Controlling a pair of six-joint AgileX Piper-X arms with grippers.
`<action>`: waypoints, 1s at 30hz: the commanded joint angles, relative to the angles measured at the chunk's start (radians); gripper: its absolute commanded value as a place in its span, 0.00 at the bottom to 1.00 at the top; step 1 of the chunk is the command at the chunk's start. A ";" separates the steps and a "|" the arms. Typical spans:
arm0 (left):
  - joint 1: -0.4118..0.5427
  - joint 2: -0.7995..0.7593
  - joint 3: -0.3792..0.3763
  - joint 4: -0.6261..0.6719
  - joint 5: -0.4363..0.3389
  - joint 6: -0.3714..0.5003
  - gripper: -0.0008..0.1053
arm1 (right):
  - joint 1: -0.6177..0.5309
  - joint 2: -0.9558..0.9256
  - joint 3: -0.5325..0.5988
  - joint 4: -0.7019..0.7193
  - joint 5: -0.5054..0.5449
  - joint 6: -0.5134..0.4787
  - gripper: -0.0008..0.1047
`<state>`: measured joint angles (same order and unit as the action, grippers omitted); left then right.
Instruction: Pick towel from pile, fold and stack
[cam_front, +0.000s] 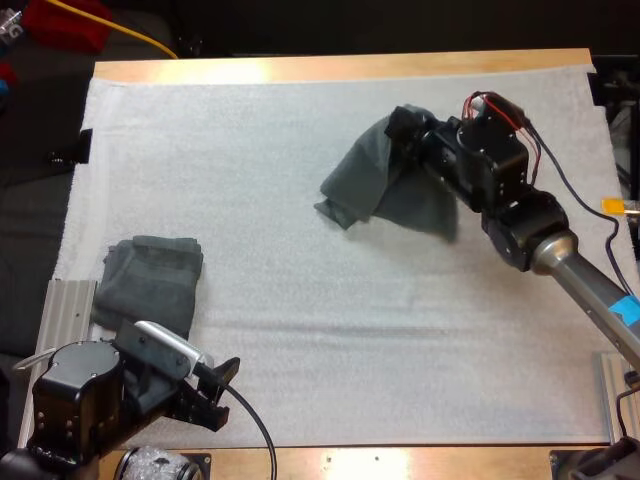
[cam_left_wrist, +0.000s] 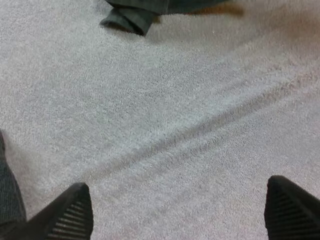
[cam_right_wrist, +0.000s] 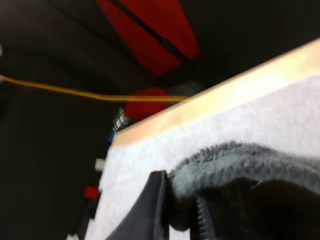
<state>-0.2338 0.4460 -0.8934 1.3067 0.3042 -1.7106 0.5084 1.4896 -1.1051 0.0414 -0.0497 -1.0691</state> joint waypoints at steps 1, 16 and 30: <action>-0.003 0.001 -0.001 -0.011 0.007 0.005 0.66 | -0.003 -0.001 -0.010 0.017 -0.034 -0.020 0.01; -0.003 0.001 -0.001 -0.014 0.007 0.009 0.66 | 0.103 -0.169 -0.010 0.266 -0.136 -0.213 0.01; -0.003 0.001 -0.001 -0.049 0.007 0.009 0.66 | 0.259 -0.377 -0.010 0.493 -0.107 -0.252 0.01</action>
<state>-0.2338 0.4460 -0.8934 1.2688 0.3042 -1.7061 0.7605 1.1367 -1.1051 0.5236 -0.1636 -1.3065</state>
